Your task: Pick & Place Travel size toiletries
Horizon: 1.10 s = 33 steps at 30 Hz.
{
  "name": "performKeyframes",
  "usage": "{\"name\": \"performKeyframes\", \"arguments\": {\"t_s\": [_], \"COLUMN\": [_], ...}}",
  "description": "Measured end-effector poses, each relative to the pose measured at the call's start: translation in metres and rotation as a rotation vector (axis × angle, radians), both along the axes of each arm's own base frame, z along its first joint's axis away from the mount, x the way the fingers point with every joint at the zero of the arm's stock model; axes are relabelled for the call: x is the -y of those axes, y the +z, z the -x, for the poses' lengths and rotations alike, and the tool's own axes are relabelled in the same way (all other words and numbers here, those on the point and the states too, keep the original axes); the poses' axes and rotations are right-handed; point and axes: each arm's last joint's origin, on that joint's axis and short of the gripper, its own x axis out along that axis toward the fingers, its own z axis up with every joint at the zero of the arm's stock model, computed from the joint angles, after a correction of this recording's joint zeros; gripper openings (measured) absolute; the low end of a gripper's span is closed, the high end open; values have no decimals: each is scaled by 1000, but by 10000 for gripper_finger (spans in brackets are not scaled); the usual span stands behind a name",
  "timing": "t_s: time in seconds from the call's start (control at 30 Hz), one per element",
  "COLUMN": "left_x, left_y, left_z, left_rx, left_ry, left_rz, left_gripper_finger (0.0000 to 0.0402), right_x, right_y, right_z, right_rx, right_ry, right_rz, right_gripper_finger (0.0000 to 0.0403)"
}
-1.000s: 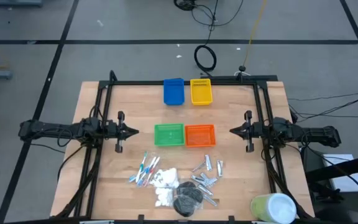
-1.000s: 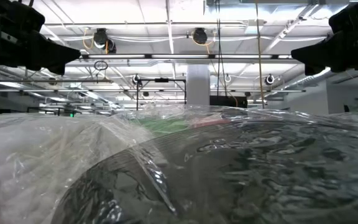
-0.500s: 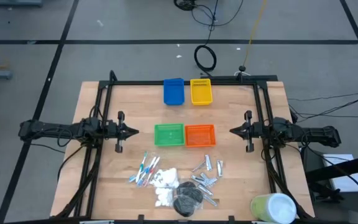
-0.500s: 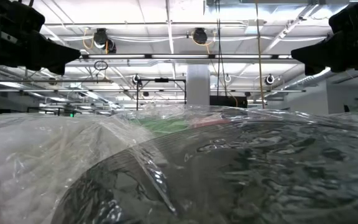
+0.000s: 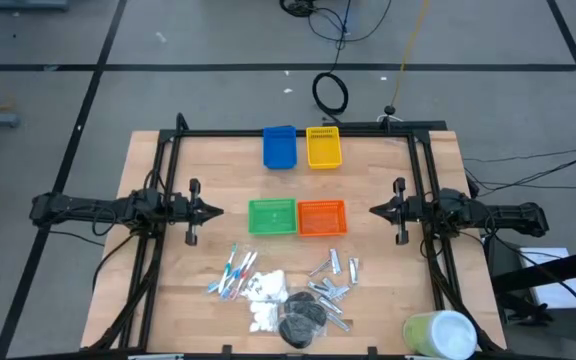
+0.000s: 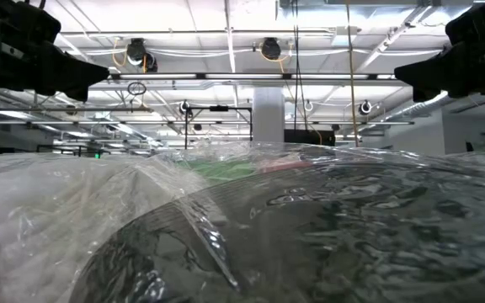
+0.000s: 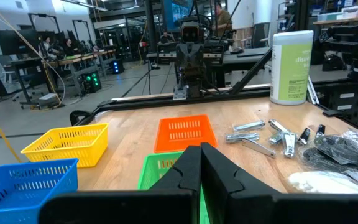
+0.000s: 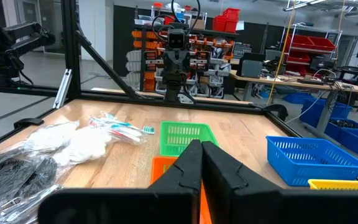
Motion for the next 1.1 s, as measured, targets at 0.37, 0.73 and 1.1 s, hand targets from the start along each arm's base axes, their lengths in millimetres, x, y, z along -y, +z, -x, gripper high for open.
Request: {"name": "performKeyframes", "arguments": {"t_s": [0.37, 0.73, 1.1], "left_x": [0, 0, 0], "left_y": [0, 0, 0], "left_z": [0, 0, 0], "left_rx": [0, 0, 0], "left_ry": [0, 0, 0], "left_rz": [0, 0, 0], "left_gripper_finger": [6, 5, 5], "right_x": [0, 0, 0], "right_y": [0, 4, 11], "right_z": [0, 0, 1], "right_rx": [0, 46, 115], "right_ry": [0, 13, 30], "right_rz": [0, -264, -346], "right_gripper_finger": [0, 0, 0]}}
